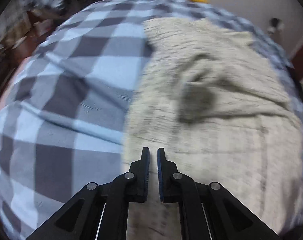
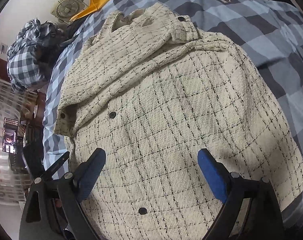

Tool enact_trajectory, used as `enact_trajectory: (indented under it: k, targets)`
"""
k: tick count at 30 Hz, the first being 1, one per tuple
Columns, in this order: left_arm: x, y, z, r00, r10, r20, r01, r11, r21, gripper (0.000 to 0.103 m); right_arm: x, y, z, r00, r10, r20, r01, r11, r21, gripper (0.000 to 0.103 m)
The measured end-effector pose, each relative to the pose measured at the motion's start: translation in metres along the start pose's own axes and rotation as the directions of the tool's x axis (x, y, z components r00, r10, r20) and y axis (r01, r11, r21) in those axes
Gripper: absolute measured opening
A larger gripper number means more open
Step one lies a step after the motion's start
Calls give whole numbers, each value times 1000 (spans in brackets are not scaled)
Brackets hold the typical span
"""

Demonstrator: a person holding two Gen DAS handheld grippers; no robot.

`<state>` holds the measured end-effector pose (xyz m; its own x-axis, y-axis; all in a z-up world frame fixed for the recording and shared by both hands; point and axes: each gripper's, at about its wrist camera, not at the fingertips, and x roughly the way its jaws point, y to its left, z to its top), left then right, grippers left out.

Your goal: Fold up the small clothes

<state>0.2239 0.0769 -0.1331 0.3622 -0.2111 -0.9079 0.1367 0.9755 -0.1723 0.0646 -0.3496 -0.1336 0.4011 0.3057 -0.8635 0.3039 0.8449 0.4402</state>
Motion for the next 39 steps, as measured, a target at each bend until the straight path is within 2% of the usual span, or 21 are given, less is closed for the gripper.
enact_trajectory:
  k: [2,3,5,7,10,11,12,13,14,15,16,17,18,20,22,23,25,28,32,35,39]
  targets:
    - [0,-9,-6,997,-69,-30,70,996,55,7,1,1,-2,1000,-5,-2,5,1000,4,91]
    - [5,-12,-9,997,-55,-57,60,995,85,7,1,2,-3,1000,-6,-4,6,1000,5,91]
    - [23,-5,-13,991,60,-118,-48,993,108,7,2,4,-5,1000,-5,-6,5,1000,-2,91]
    - [27,20,-18,994,2,-106,-3,1000,-9,6,4,7,-6,1000,-16,-11,15,1000,-20,91]
    - [21,58,-29,995,-69,-75,52,976,-213,7,8,8,-5,1000,-18,-23,18,1000,-20,91]
    - [17,63,-32,997,-39,-71,22,974,-226,4,9,7,-4,1000,-16,-25,16,1000,-17,91]
    - [13,65,-34,991,105,-79,-118,975,-186,4,9,6,-3,1000,-16,-23,16,1000,-14,91]
    - [11,64,-36,970,228,-82,-238,962,-137,4,8,5,-2,1000,-17,-20,17,1000,-10,91]
    - [12,63,-39,882,462,-95,-468,883,-49,5,7,3,0,1000,-15,-18,15,1000,-6,91]
    - [19,66,-45,712,698,-79,-695,716,67,5,6,1,2,1000,-8,-17,8,1000,-1,91]
    - [22,72,-50,655,751,-85,-743,660,109,5,4,-1,5,1000,4,-17,-4,1000,7,91]
    - [23,86,-53,680,721,-135,-716,692,92,5,2,-3,7,1000,11,-16,-11,1000,13,91]
    - [18,94,-52,722,673,-161,-677,735,41,5,1,-5,9,1000,18,-14,-18,1000,23,91]
    - [-4,109,-39,829,536,-160,-557,818,-142,5,-2,-11,15,999,36,-10,-35,998,49,91]
    - [-28,103,-13,936,343,-74,-350,891,-289,5,-1,-16,19,999,52,-12,-51,996,72,91]
    - [-31,95,-4,953,301,-46,-300,906,-299,5,0,-18,22,998,58,-15,-57,995,81,91]
    - [-41,65,27,975,220,24,-206,943,-263,5,5,-19,26,997,65,-27,-63,994,88,91]
    - [-43,1,76,988,120,95,-106,984,-144,5,13,-21,29,997,62,-52,-57,995,85,91]
    - [-21,-70,122,995,4,100,-1,999,-32,5,22,-26,29,995,64,-82,-56,994,96,91]
    - [11,-84,137,997,30,68,-27,999,-48,5,23,-27,31,995,50,-84,-43,995,89,91]
    - [70,-44,126,991,122,-60,-129,983,-130,5,27,-28,33,995,38,-91,-30,996,83,91]
